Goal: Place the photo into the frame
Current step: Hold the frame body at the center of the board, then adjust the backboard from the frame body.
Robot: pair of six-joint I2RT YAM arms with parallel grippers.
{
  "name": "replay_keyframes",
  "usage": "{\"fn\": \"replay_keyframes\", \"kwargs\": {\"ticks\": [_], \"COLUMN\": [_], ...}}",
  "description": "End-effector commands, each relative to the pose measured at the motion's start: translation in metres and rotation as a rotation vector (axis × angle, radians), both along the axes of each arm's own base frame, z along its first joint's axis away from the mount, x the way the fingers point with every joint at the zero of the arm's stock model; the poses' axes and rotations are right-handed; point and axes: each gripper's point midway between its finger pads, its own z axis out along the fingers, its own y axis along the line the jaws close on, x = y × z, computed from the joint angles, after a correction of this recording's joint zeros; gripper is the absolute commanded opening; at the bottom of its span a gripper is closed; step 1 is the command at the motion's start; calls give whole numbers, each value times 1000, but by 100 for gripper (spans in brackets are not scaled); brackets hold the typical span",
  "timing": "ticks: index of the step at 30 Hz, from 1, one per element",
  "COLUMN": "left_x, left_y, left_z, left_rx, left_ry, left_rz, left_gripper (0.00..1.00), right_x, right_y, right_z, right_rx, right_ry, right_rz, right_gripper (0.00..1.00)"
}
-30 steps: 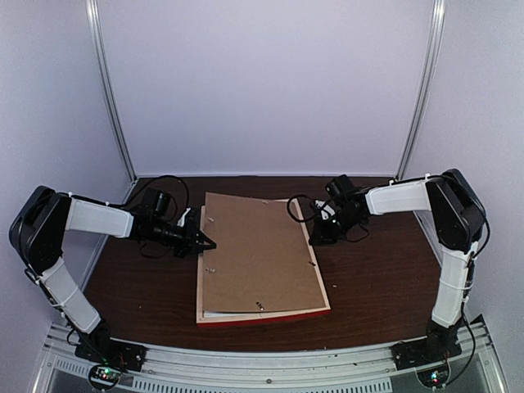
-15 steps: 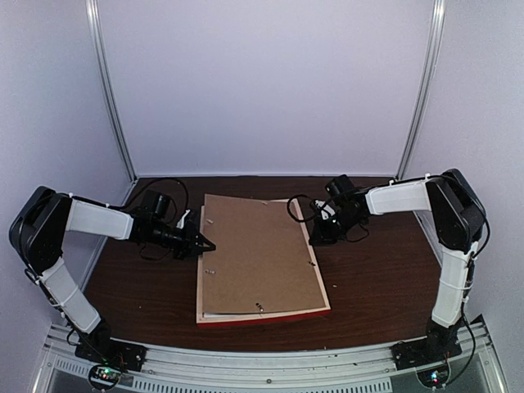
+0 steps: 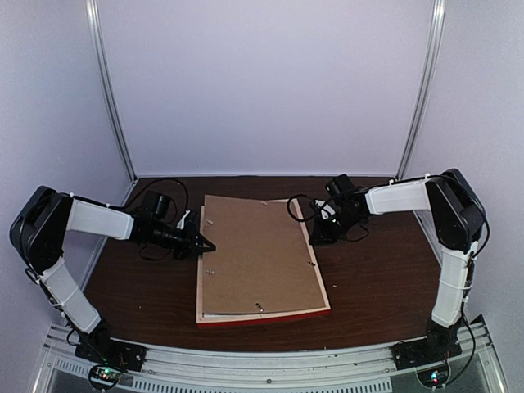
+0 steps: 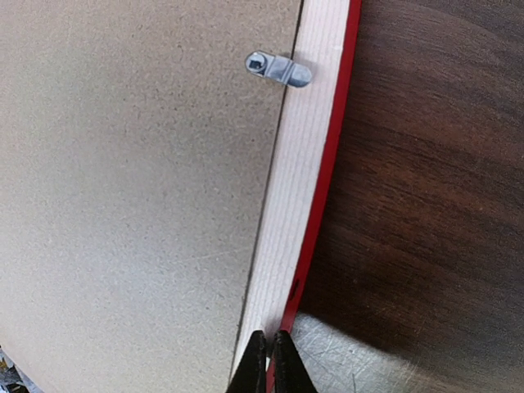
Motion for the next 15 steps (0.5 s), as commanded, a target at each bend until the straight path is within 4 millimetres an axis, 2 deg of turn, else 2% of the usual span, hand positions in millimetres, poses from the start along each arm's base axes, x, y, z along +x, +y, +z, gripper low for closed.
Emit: {"fn": "replay_keyframes", "kwargs": {"ticks": [1, 15], "left_x": [1, 8], "left_y": [37, 37], "left_z": [-55, -56], "left_rx": [260, 255], "left_ry": [43, 36], "left_rz": [93, 121], "left_gripper": [0, 0], "right_x": [-6, -7], "right_y": [-13, -13], "right_z": [-27, -27], "right_rx": [-80, -80], "right_ry": [51, 51], "right_rz": [-7, -6], "right_gripper": [5, 5]}}
